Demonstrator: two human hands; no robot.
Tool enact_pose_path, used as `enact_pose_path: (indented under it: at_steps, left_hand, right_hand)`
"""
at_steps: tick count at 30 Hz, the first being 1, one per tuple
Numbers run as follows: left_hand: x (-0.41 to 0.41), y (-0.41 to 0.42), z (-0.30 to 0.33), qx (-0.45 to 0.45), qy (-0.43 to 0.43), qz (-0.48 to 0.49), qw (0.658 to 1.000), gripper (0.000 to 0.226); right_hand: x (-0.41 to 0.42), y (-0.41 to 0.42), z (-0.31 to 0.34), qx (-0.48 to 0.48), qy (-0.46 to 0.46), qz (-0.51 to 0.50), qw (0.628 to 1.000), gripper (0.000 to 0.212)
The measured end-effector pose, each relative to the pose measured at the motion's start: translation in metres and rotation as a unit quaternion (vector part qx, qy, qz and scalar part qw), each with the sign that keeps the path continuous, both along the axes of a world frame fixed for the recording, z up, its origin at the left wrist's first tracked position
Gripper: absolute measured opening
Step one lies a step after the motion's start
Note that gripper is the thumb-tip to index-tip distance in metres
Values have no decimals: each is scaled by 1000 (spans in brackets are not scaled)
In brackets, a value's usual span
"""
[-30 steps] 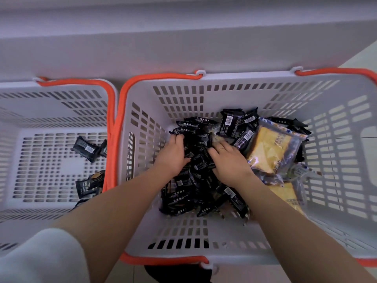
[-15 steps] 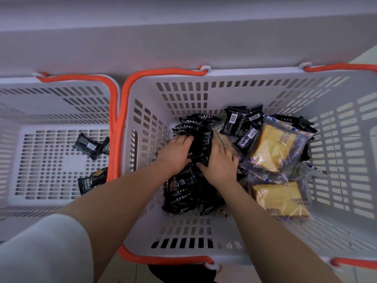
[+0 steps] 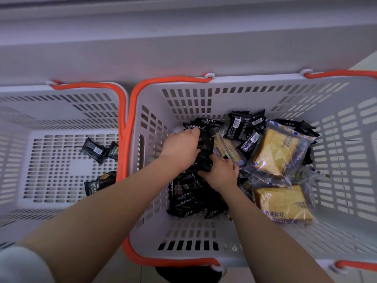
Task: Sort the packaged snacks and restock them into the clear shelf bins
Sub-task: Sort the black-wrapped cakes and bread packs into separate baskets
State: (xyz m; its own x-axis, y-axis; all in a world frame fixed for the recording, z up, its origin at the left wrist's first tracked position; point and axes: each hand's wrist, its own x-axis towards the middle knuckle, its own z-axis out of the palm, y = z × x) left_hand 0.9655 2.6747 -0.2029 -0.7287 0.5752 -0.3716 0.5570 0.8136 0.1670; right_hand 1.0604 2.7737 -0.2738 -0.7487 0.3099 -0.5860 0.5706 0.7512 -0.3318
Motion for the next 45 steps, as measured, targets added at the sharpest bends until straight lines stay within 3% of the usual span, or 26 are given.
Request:
enact_pose_path:
  at_steps: [3,5,8,11,16,18,20,23,26,29,32,34,36,38,41,43,45]
  left_hand:
    - [-2,-5,22,60,-50,72,994,35]
    - [-3,-14,39,107,-66,111,986,36]
    - [-1,-37,68,203,-32,126,970,42]
    - [4,-69,97,304,9,151,940,38]
    - [15,-137,113,412,45,341,844,12]
    - [18,-169,106,400,10,436,806,11]
    - [24,-199,95,350,-57,490,796,17]
    - [39,-236,82,261,-109,504,816,22]
    - [55,-259,69,214,-129,478,842,28]
    - [66,-264,58,178,-162,428,871,33]
    - [70,-257,58,181,-175,397,883,35]
    - [70,-244,67,202,-146,350,903,31]
    - [69,-225,81,246,-97,278,924,26]
    - [70,-200,95,287,-69,194,935,24]
    - [72,-155,102,318,-90,72,941,25]
    - [73,-123,94,283,-132,30,949,26]
    - [72,-92,78,182,-183,14,966,31]
  right_hand:
    - [1,2,10,-14,24,-1,1000,57]
    - [2,8,26,-56,75,-53,994,53]
    - [3,17,69,-179,164,-158,957,38]
    - [1,10,124,-263,219,-155,927,19]
    - [-37,-48,197,-306,327,-47,893,18]
    - [-60,-82,205,-265,338,33,903,17]
    - [-81,-116,204,-192,309,152,919,29]
    - [-94,-155,188,-77,251,336,904,50]
    - [-89,-175,167,62,210,504,836,53]
    - [-75,-171,154,64,146,546,822,64]
    - [-59,-149,152,6,206,475,856,59]
    - [-45,-128,150,-5,288,376,881,49]
    - [-26,-101,143,-15,306,245,920,43]
    - [-4,-69,128,-27,242,136,960,38]
    - [29,-20,101,-32,76,52,995,36]
    - [47,5,89,-16,-18,44,999,41]
    - [56,23,79,6,-71,73,995,48]
